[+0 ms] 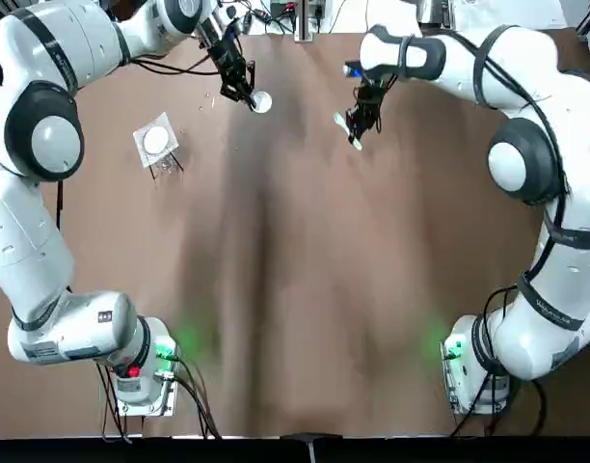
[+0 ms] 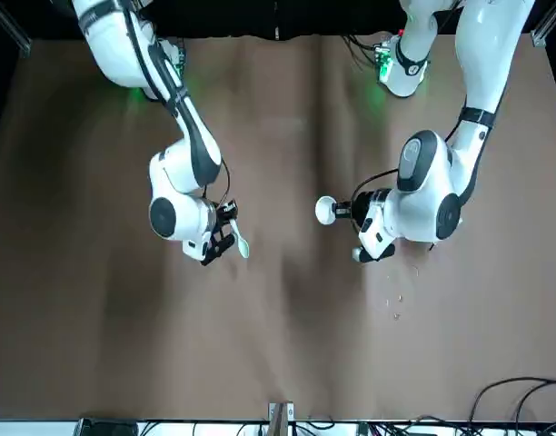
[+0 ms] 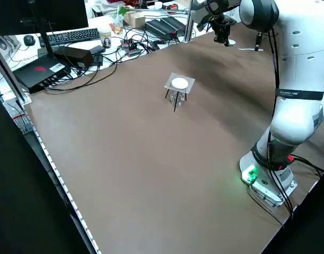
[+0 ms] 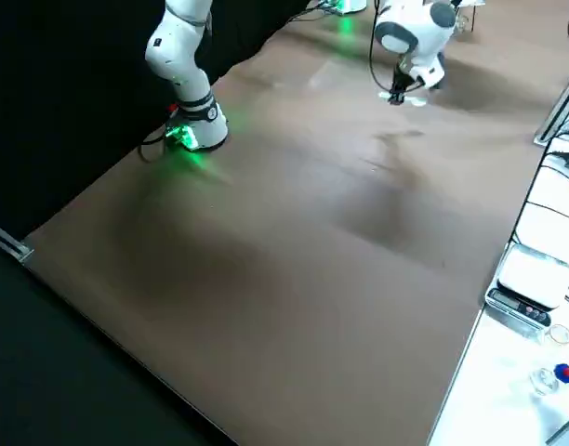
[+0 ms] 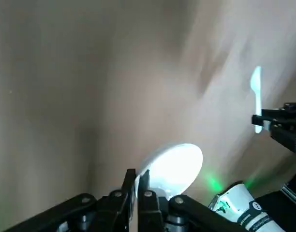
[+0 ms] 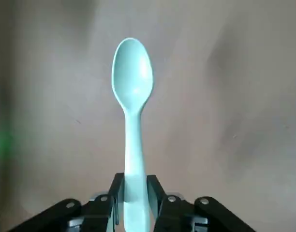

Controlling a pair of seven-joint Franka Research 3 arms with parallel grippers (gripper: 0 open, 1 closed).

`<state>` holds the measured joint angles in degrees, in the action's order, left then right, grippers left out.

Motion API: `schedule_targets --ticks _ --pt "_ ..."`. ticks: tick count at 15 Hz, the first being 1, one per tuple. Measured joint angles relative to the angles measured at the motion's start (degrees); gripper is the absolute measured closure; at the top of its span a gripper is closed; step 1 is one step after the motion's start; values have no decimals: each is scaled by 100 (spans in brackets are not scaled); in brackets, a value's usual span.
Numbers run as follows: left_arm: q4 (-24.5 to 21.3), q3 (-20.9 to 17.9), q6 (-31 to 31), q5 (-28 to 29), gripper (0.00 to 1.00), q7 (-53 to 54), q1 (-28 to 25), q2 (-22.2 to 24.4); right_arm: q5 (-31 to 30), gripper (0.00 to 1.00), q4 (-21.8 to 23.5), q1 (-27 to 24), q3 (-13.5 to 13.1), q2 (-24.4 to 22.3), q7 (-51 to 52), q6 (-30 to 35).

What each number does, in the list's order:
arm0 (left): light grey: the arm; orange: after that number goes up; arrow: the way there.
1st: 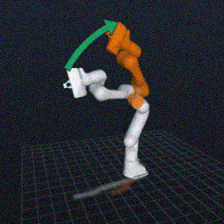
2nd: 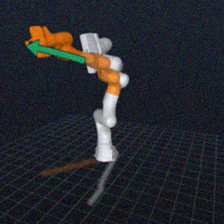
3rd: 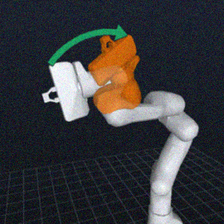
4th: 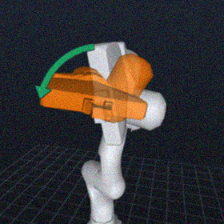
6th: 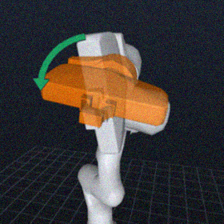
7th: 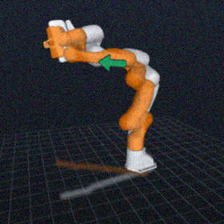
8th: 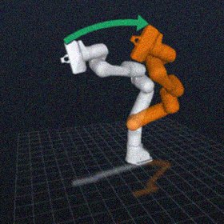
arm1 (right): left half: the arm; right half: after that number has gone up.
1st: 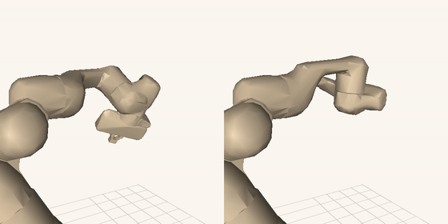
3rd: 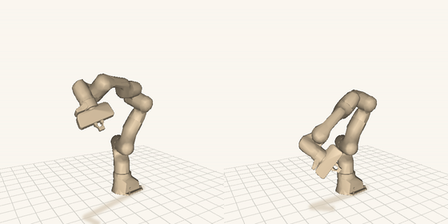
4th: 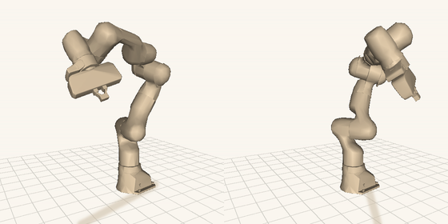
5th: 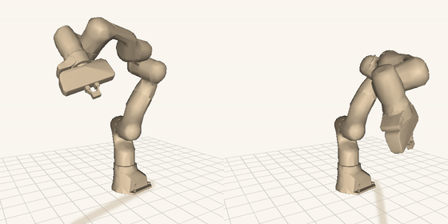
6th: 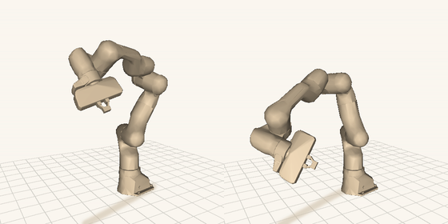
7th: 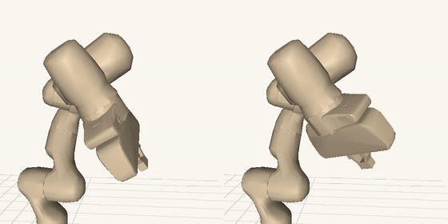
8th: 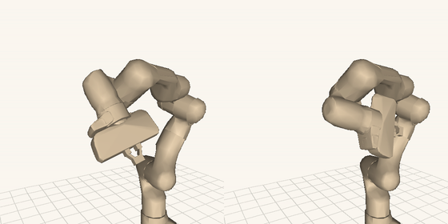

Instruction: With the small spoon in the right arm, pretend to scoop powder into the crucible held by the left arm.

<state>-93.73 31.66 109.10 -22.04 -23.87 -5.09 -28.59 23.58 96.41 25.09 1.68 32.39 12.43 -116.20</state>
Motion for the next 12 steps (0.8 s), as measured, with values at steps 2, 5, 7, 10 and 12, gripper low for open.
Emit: schedule_targets --ticks 2,5,7,10,12 --pt "0 0 189 64 95 1 108 -1 8 75 -108 11 10 -222 -298 51" --pt "-2 -2 614 79 95 -301 512 -29 19 75 -552 106 155 -504 -1253 496" --pt "-2 -5 781 82 95 -517 630 -72 21 75 -833 145 304 -530 -1739 713" --pt "-3 -8 1055 119 95 -736 801 -178 186 75 -1024 154 535 -537 -2109 925" --pt "-3 -8 1244 124 95 -765 925 -227 568 75 -1059 153 557 -578 -2132 1192"
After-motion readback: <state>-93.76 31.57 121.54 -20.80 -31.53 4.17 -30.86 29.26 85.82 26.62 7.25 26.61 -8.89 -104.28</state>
